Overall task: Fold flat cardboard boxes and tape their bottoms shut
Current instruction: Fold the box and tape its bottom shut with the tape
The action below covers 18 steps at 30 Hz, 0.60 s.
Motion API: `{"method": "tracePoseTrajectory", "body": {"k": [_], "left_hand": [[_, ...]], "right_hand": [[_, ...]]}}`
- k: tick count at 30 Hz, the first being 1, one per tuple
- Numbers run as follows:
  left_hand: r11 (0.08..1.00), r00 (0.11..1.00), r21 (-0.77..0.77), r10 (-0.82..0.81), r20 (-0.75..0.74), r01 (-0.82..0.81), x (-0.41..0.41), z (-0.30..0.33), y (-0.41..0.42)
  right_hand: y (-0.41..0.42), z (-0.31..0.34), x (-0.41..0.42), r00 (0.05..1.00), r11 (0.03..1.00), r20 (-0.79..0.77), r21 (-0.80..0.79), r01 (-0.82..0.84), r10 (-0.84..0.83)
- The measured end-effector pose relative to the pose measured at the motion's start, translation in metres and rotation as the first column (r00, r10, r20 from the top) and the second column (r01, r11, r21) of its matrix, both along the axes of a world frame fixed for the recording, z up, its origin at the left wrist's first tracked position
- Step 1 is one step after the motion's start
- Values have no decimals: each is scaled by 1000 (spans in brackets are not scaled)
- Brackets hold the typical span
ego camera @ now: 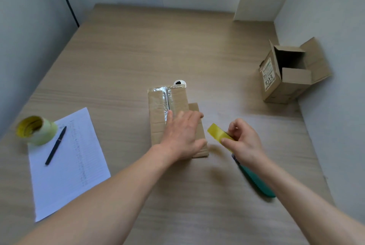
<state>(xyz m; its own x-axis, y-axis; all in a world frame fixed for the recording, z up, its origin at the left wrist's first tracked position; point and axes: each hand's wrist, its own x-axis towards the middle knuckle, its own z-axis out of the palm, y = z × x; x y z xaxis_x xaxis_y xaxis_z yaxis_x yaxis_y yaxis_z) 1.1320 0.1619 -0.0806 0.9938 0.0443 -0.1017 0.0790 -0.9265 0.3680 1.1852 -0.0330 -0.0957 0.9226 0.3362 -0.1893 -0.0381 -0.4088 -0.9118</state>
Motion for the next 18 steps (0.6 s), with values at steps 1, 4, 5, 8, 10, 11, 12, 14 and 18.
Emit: {"method": "tracePoseTrajectory", "body": {"k": [1, 4, 5, 8, 10, 11, 12, 14, 18], "left_hand": [[999, 1000, -49, 10, -18, -11, 2, 4, 0], [990, 999, -139, -22, 33, 26, 0, 18, -4], [982, 997, -183, -32, 74, 46, -3, 23, -7], [932, 992, -356, -31, 126, 74, -15, 35, -23], [908, 984, -410, -16, 180, 90, -21, 39, -32], [899, 976, -428, 4, 216, 91, -23, 40, -35], [892, 969, -444, 30, 246, 85, -26, 42, -38], [886, 953, -458, 72, 294, 74, -31, 45, -42], [877, 926, -475, 116, 360, 75, -39, 47, -49]], "right_hand": [[-3, 5, -6, 998, 993, -50, 113, 40, -35], [-11, 15, -22, 988, 943, -130, 310, 122, -85], [-13, 18, -27, 985, 923, -148, 357, 142, -94], [-14, 25, -42, 977, 874, -181, 451, 182, -110], [-13, 29, -52, 978, 855, -172, 484, 188, -118], [-12, 31, -56, 979, 846, -160, 499, 187, -122], [-11, 33, -59, 981, 837, -148, 514, 188, -129], [-8, 36, -65, 980, 819, -128, 539, 197, -151], [-6, 37, -70, 980, 817, -94, 541, 197, -173]]}}
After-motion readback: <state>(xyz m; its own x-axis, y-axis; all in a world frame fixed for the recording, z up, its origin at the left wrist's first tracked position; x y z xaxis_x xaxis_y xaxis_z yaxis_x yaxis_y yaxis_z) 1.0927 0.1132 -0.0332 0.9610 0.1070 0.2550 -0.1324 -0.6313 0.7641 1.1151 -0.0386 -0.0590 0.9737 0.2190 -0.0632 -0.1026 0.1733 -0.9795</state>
